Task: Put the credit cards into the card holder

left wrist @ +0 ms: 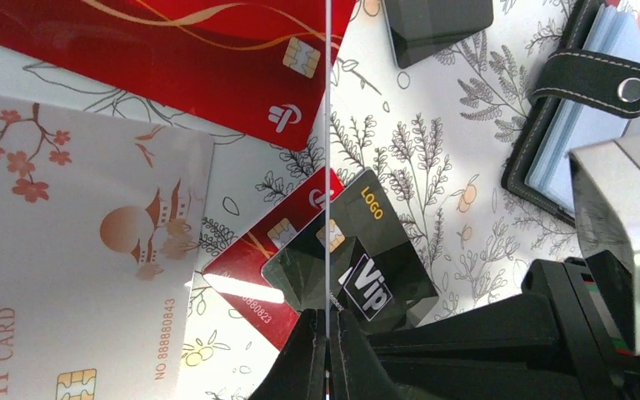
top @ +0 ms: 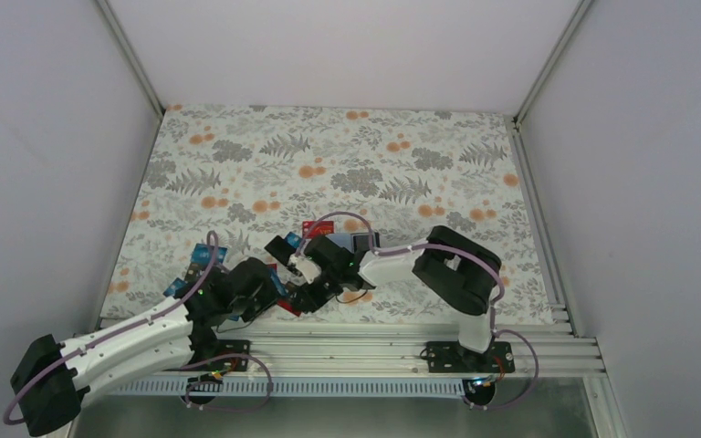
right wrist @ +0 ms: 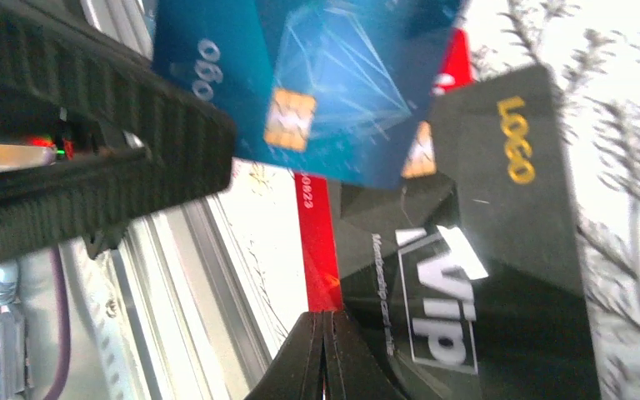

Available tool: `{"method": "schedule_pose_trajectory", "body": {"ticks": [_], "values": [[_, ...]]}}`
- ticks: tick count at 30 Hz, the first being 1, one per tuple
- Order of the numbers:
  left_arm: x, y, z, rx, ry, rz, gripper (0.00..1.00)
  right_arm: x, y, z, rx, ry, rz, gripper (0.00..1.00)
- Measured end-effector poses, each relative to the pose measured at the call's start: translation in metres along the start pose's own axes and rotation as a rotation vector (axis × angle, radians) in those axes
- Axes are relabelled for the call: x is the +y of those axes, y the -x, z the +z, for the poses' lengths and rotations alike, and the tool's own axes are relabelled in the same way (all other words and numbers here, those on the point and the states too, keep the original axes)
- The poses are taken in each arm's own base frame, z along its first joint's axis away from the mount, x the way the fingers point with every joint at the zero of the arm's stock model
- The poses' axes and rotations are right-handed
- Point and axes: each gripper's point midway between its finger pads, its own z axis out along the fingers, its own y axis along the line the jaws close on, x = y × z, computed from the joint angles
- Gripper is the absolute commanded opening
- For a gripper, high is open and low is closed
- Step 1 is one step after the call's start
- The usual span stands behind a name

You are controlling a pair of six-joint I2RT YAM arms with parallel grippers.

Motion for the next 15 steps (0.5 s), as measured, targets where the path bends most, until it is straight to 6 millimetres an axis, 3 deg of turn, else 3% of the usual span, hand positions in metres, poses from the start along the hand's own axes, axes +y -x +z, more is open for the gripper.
{"method": "schedule_pose_trajectory", "body": {"ticks": [7,10,15], "values": [[-0.015,0.011,-0.012,-0.05,0.006,0.056,0.02,-0.009,-0.002,-0.027,-0.039,-0.084,0.026,0.09],[-0.039,0.021,-0.027,-0.099,-0.036,0.1,0.03,-0.001,0.013,-0.056,-0.107,-0.094,0.015,0.14],[-0.079,0.038,-0.054,-0.183,-0.122,0.171,0.02,0.019,0.049,-0.123,-0.282,-0.081,-0.019,0.27]]}}
